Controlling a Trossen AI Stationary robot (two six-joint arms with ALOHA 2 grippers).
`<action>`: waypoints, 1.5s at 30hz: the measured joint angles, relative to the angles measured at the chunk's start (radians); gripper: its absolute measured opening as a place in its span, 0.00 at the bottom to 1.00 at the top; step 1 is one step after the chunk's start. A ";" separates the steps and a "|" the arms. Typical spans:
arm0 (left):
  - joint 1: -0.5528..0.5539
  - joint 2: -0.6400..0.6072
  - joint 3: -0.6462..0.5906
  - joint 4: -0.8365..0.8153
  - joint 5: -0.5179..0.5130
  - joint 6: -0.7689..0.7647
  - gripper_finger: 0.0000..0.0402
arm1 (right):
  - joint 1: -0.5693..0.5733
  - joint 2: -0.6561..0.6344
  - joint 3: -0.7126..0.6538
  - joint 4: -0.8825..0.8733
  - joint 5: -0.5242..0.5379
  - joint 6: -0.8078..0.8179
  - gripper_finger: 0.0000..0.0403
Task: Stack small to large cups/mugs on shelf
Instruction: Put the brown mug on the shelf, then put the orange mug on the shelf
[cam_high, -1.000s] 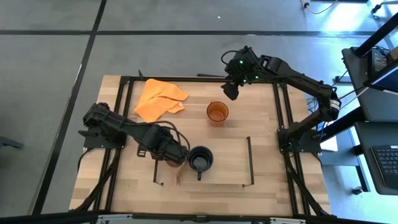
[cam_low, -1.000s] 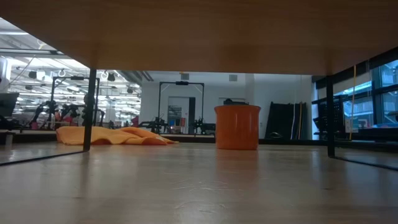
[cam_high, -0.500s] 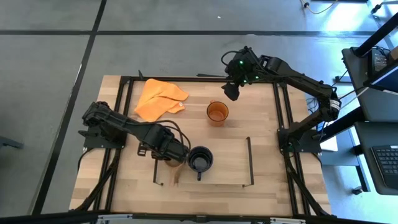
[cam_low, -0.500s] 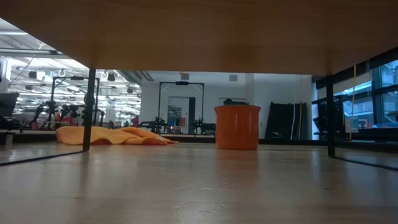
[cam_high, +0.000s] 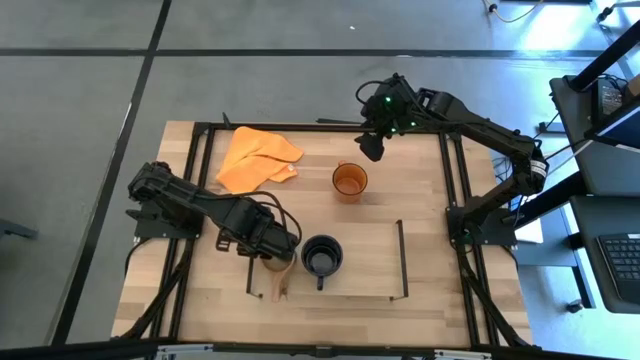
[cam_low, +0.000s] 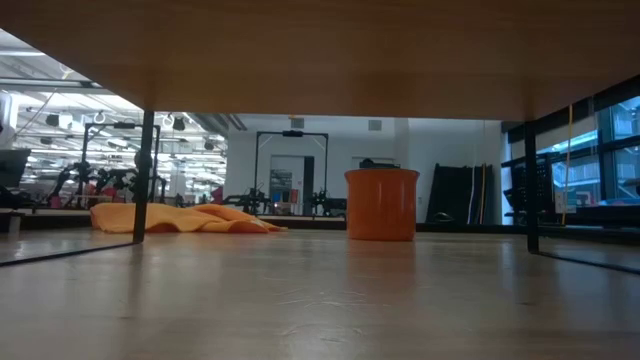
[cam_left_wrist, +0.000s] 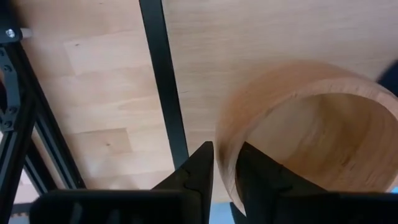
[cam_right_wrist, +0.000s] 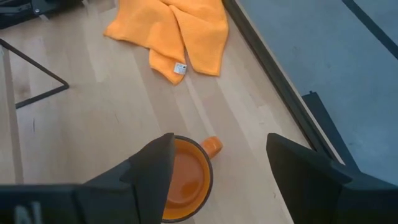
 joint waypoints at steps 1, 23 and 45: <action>0.000 0.000 0.000 0.000 -0.003 0.000 0.16 | 0.000 0.000 0.000 0.000 0.000 0.000 0.63; 0.004 -0.324 0.002 0.081 -0.402 0.283 0.12 | 0.022 0.001 0.000 -0.111 -0.083 0.098 0.63; 0.024 -0.743 -0.333 0.015 -0.426 0.542 0.08 | -0.005 0.224 -0.159 -0.111 -0.090 0.482 0.57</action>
